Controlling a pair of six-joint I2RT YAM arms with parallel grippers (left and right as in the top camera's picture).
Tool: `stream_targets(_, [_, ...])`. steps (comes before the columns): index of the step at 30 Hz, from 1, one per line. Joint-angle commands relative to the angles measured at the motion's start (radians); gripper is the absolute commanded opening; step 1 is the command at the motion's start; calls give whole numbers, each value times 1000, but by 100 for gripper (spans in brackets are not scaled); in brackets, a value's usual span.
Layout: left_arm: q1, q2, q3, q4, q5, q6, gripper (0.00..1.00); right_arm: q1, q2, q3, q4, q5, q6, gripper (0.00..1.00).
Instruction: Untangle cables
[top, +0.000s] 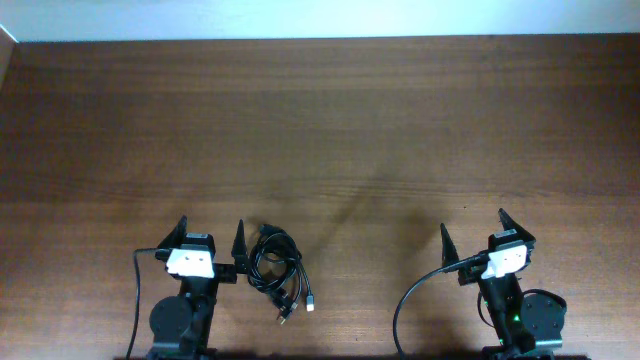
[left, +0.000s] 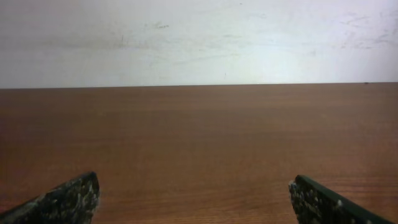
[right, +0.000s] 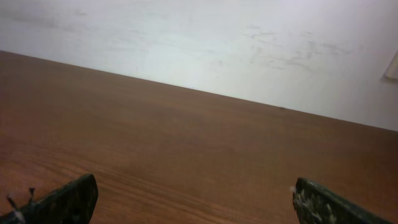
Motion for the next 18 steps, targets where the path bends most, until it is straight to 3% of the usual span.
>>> stream_targets(1, [6, -8, -4, -5, -10, -6, 99, -5, -10, -5, -6, 2, -6, 99])
stream_targets(18, [6, -5, -3, -6, -6, -6, 99, -5, -10, -5, -6, 2, -6, 99])
